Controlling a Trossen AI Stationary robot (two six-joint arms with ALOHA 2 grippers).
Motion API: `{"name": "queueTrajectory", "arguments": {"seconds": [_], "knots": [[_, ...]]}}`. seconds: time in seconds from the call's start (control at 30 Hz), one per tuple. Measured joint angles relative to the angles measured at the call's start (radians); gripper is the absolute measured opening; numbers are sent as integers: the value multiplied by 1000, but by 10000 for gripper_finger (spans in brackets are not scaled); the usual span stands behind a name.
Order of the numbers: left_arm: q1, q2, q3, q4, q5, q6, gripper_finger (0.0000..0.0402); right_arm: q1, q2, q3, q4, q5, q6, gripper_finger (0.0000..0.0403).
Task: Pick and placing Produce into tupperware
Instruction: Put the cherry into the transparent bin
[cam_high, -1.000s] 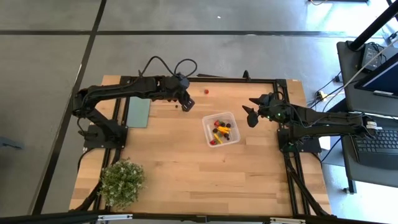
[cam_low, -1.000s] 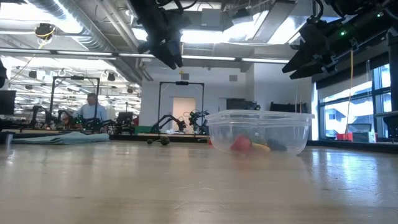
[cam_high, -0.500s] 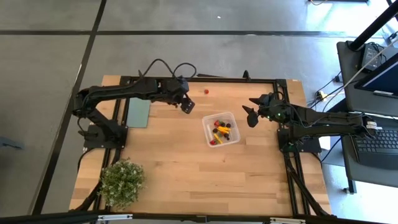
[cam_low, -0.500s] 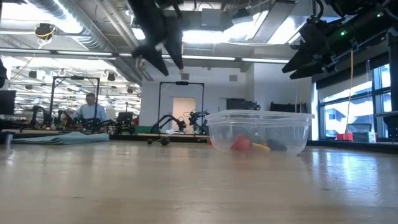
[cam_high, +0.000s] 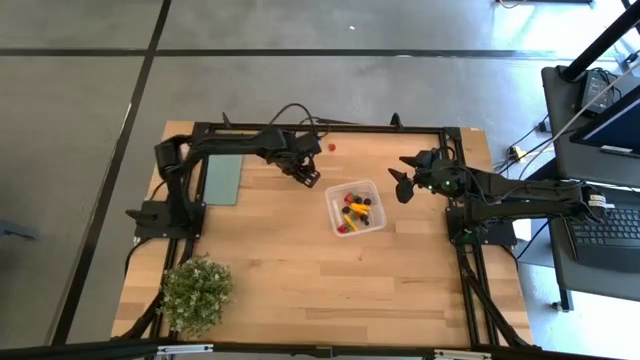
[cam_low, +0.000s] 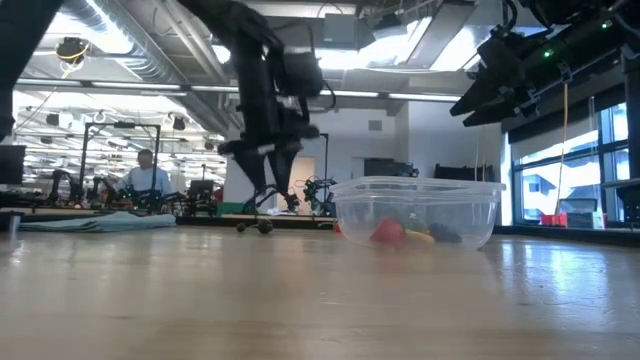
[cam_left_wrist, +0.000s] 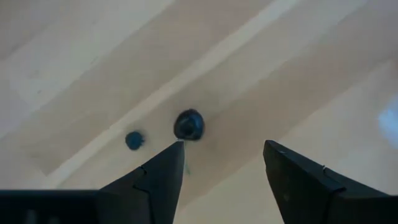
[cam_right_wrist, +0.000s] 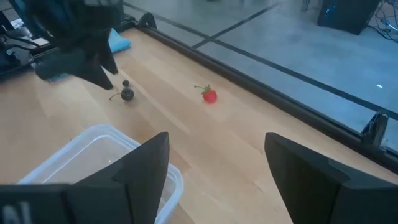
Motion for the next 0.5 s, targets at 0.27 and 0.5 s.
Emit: {"name": "queueTrajectory", "arguments": {"seconds": [0.27,0.5], "knots": [[34,101,0,29,-8,45,208,0,2,0,-3,0,-1,266],[49,136,0,40,11,65,208,0,2,0,-5,0,-2,266]]}}
